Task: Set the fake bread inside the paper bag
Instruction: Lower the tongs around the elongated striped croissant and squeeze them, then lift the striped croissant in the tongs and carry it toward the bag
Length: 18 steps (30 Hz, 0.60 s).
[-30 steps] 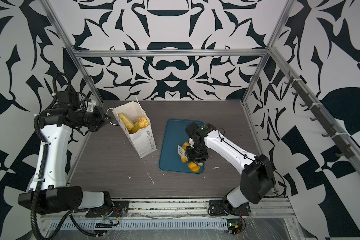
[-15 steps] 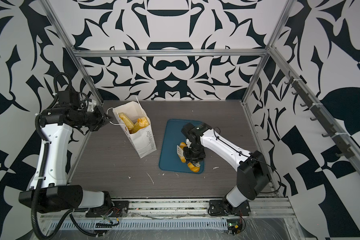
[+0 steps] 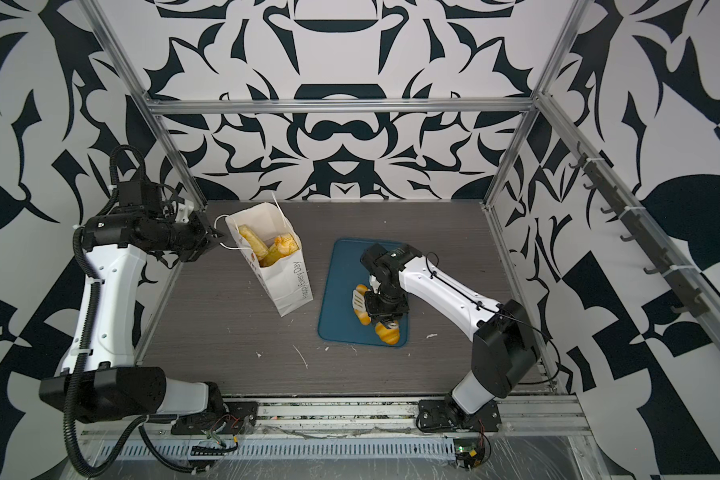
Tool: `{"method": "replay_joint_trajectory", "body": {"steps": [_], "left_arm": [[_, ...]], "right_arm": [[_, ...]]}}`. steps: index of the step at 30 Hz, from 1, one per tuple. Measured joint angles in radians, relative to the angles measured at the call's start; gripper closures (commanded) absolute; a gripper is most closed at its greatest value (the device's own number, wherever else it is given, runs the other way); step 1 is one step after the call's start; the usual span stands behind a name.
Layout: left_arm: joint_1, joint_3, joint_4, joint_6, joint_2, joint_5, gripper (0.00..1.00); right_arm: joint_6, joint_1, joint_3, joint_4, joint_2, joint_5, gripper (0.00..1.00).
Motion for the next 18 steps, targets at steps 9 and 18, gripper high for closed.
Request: {"method": "replay_joint_trajectory", "body": {"steps": [9,18], "left_arm": [[0.0,0.0,0.0,0.0,0.0,0.0,1.0],[0.0,0.0,0.0,0.0,0.0,0.0,1.0]], "right_arm": [[-0.003,0.002,0.032,-0.007,0.0,0.008,0.78],[-0.003,0.002,0.196,-0.04,0.0,0.024,0.79]]}}
